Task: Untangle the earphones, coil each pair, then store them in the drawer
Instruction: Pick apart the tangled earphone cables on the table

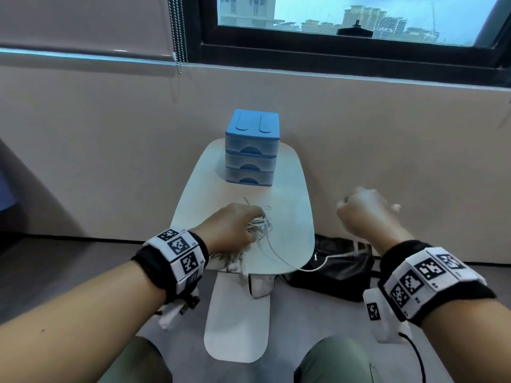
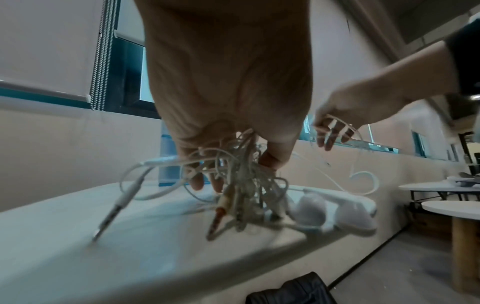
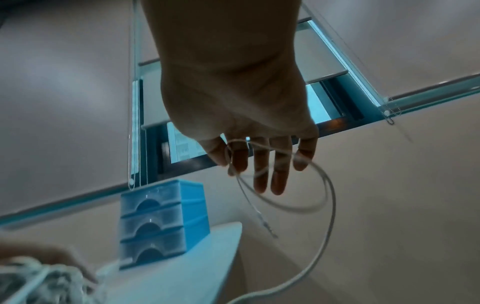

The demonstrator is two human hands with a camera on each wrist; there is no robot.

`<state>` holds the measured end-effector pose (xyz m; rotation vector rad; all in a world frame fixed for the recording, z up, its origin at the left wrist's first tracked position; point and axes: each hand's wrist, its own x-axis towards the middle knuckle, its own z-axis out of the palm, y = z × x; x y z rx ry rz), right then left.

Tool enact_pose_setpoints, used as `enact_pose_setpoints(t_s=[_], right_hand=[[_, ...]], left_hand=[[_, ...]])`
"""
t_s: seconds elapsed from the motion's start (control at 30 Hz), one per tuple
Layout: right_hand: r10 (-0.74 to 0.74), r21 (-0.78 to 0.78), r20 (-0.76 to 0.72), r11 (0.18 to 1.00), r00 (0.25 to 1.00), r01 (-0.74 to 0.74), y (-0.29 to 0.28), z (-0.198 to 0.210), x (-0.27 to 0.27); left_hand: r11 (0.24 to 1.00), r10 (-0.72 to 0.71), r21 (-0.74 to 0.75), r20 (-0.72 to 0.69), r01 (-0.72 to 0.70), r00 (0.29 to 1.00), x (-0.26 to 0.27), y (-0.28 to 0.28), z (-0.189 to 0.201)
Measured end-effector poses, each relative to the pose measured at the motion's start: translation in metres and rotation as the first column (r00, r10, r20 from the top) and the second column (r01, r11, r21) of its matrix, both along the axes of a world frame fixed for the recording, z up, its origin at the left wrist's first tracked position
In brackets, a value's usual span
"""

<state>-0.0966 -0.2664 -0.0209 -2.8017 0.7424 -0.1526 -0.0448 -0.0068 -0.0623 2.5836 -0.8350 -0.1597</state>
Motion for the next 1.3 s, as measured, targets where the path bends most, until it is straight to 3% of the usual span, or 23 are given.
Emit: enact_pose_setpoints(t_s=[0.03, 0.1, 0.17, 0.23, 0.33, 0.4, 0.57, 0.83, 1.07, 1.3], right_hand=[[0.033, -0.061, -0.046, 0.998, 0.998, -0.036, 0.005, -0.005, 0.001], [0.155, -0.08, 0.019, 0.985, 0.988, -0.153, 0.016, -0.013, 0.002], [0.317, 0.094, 0.127, 0.939, 0.94, -0.33, 0.033, -0.017, 0.004], [0.439, 0.362, 0.136, 0.812, 0.888, -0.457, 0.057, -0.02, 0.001], [0.555, 0.441, 0.086, 0.724, 0.827, -0.531, 0.086, -0.032, -0.001], [0.532, 0.5, 0.168, 0.679, 0.83, -0.537, 0.09, -0.043, 0.005], [0.301, 0.699, 0.347, 0.548, 0.888, -0.459, 0.069, -0.05, 0.014], [0.144, 0.732, 0.456, 0.501, 0.878, -0.462, 0.054, -0.069, 0.034], [0.289, 0.784, 0.327, 0.448, 0.9, -0.429, 0.065, -0.071, 0.056], [0.452, 0.87, 0.263, 0.271, 0.853, -0.411, 0.063, -0.069, 0.057]], left_hand=[[1.0, 0.004, -0.005, -0.016, -0.004, 1.0, 0.001, 0.001, 0.0], [1.0, 0.012, -0.012, -0.036, -0.012, 0.999, 0.003, 0.002, 0.001], [1.0, 0.01, -0.015, -0.053, -0.011, 0.999, 0.005, 0.002, 0.002], [1.0, -0.002, -0.007, -0.066, 0.001, 0.998, 0.007, 0.001, 0.002], [1.0, -0.007, -0.012, -0.094, 0.006, 0.996, 0.009, 0.002, 0.001], [1.0, 0.003, -0.014, -0.106, -0.004, 0.994, 0.011, 0.003, 0.0], [0.996, -0.01, -0.088, -0.113, 0.001, 0.994, 0.007, 0.007, 0.001], [0.999, -0.026, -0.04, -0.179, 0.019, 0.984, 0.011, 0.012, 0.012], [0.994, -0.027, -0.111, -0.258, -0.002, 0.966, 0.017, 0.018, 0.012], [0.978, -0.054, -0.21, -0.309, -0.013, 0.949, 0.023, 0.022, 0.009]])
